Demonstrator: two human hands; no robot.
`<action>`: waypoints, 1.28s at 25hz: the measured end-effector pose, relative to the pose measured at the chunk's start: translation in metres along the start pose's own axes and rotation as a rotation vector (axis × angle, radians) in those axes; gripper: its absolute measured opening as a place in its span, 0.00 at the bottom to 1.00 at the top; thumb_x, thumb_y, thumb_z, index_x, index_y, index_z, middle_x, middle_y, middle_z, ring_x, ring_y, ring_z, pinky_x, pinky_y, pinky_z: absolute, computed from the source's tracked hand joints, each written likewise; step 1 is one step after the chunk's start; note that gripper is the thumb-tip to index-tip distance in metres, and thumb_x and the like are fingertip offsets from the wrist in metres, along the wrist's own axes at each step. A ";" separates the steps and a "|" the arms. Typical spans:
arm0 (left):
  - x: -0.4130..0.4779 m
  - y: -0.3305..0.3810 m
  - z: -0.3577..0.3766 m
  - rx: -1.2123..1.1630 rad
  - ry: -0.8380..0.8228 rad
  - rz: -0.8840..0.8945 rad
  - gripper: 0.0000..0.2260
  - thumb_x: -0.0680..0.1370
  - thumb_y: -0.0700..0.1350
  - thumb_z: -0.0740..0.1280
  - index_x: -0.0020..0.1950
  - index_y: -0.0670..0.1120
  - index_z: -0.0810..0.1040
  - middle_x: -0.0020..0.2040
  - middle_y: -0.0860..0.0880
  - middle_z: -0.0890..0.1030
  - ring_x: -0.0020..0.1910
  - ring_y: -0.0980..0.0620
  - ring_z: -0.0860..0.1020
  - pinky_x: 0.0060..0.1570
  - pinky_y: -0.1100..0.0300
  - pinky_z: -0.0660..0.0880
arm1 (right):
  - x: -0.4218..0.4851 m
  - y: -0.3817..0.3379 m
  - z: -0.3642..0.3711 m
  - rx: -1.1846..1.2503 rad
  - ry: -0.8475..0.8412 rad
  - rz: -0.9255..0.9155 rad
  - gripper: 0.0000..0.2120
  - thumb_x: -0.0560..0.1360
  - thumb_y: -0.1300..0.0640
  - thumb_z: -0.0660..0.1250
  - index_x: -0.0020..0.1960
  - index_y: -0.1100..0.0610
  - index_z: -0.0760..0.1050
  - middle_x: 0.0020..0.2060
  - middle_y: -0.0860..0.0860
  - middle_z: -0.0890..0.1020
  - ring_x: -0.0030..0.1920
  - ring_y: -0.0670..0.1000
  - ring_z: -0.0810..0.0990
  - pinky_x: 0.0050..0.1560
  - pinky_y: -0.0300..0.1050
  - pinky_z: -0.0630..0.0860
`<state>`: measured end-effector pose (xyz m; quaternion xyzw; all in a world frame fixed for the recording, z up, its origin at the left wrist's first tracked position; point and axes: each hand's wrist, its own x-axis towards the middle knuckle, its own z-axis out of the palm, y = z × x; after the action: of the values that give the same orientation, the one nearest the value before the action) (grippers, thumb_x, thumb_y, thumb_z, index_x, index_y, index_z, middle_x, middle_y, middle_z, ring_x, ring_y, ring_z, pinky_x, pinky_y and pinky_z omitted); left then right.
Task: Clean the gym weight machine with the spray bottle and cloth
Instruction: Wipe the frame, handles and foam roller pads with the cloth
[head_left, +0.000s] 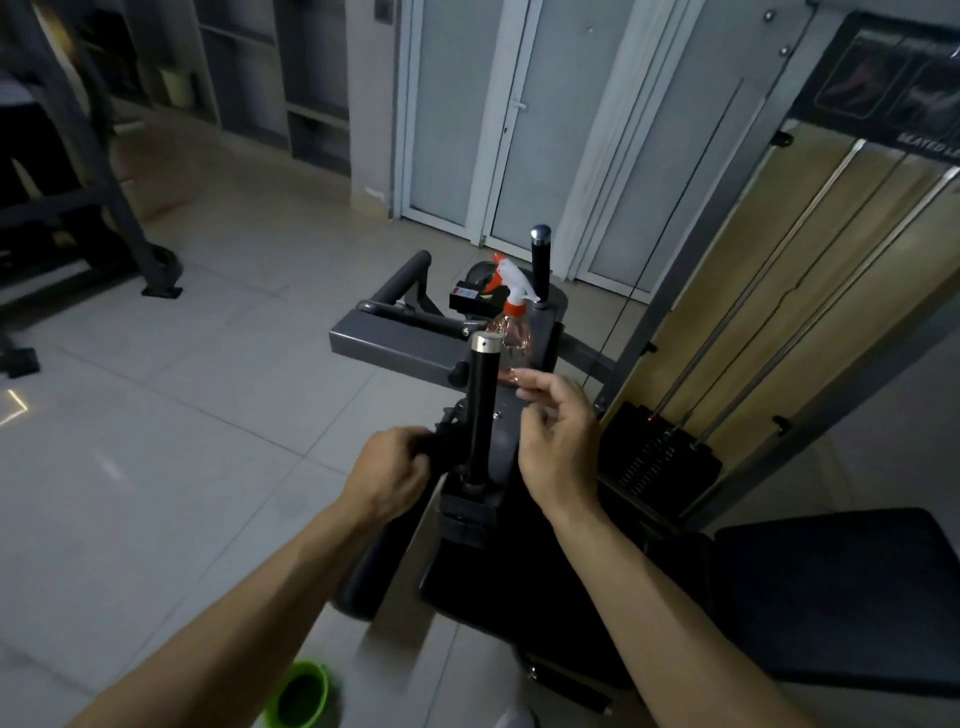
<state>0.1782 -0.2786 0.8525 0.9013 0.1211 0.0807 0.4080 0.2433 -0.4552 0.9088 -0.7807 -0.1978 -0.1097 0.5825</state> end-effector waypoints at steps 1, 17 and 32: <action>0.001 0.008 -0.007 -0.143 0.103 -0.005 0.16 0.66 0.39 0.57 0.45 0.49 0.81 0.38 0.52 0.84 0.35 0.48 0.82 0.36 0.56 0.77 | 0.002 -0.007 0.001 0.025 -0.025 -0.048 0.17 0.78 0.70 0.62 0.58 0.53 0.81 0.58 0.47 0.81 0.58 0.42 0.81 0.60 0.44 0.81; 0.001 0.104 -0.010 0.547 -0.118 0.488 0.56 0.74 0.50 0.73 0.78 0.45 0.26 0.78 0.48 0.24 0.76 0.50 0.24 0.78 0.47 0.33 | -0.021 -0.013 0.004 0.869 -0.038 0.828 0.10 0.81 0.53 0.67 0.59 0.45 0.83 0.56 0.50 0.87 0.55 0.54 0.86 0.53 0.58 0.83; 0.034 0.082 -0.022 0.239 0.281 0.257 0.29 0.77 0.23 0.59 0.75 0.43 0.73 0.76 0.46 0.70 0.74 0.52 0.67 0.70 0.71 0.60 | -0.029 0.087 0.041 0.114 -0.169 0.094 0.20 0.84 0.40 0.58 0.71 0.47 0.74 0.59 0.47 0.80 0.58 0.40 0.80 0.57 0.35 0.78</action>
<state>0.2180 -0.3055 0.9308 0.9312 0.0696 0.2418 0.2638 0.2526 -0.4430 0.8094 -0.7613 -0.2153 -0.0045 0.6116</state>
